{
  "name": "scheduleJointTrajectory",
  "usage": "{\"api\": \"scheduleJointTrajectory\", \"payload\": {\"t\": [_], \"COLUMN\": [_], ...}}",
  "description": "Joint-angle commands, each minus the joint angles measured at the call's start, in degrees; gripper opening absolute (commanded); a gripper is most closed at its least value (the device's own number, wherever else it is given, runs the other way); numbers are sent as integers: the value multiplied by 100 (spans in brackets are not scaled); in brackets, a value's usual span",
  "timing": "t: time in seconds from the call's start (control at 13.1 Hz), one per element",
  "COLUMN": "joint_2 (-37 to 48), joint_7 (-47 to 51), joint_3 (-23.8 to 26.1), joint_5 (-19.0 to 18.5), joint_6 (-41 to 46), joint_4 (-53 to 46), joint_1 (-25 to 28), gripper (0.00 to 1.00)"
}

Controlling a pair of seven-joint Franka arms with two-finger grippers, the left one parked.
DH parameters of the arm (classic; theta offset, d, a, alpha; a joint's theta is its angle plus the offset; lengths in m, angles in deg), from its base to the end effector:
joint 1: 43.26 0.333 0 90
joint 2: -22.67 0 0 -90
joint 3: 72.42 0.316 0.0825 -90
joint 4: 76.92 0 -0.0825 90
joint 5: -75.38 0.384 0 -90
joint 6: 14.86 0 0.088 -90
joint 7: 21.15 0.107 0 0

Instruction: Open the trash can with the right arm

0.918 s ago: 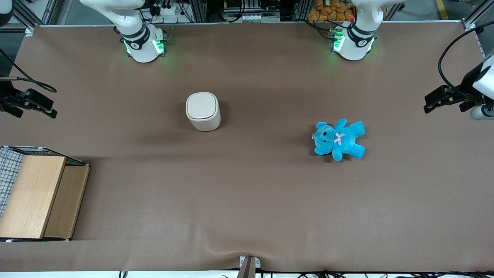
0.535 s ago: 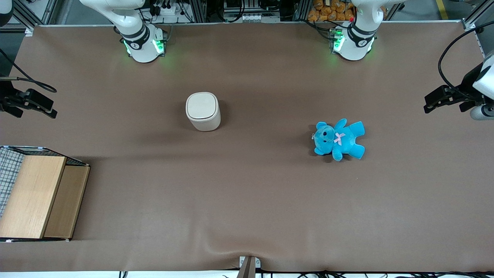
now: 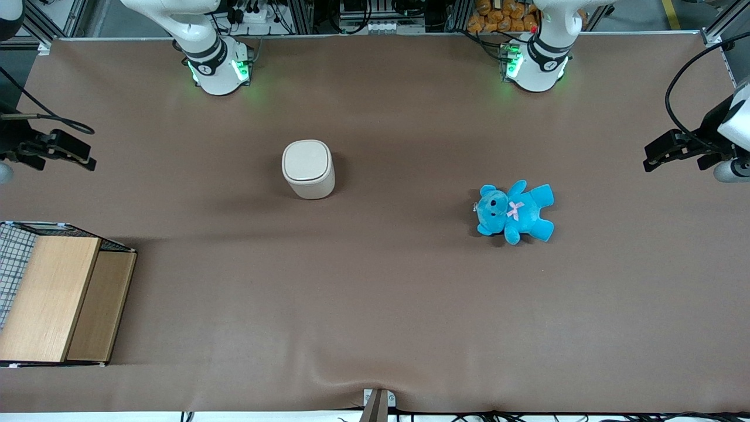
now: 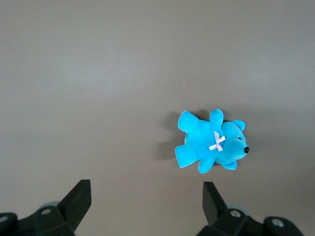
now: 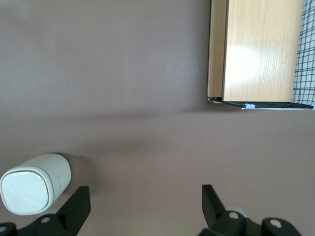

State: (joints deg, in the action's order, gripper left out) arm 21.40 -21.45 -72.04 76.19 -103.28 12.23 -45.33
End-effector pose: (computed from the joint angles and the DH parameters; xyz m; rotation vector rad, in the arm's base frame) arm 0.5581 -0.0150 0.6168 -3.1260 0.0377 0.0542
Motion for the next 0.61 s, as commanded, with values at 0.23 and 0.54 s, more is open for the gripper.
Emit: {"api": "scheduleJointTrajectory", "payload": {"t": [0.23, 0.54], "joint_2": [-31, -101], "joint_7": [74, 521], "joint_3": [23, 23], "joint_5": [243, 244], "joint_6": [105, 114], "joint_4": [-39, 14], "joint_1": [145, 558], "gripper": [74, 36]}}
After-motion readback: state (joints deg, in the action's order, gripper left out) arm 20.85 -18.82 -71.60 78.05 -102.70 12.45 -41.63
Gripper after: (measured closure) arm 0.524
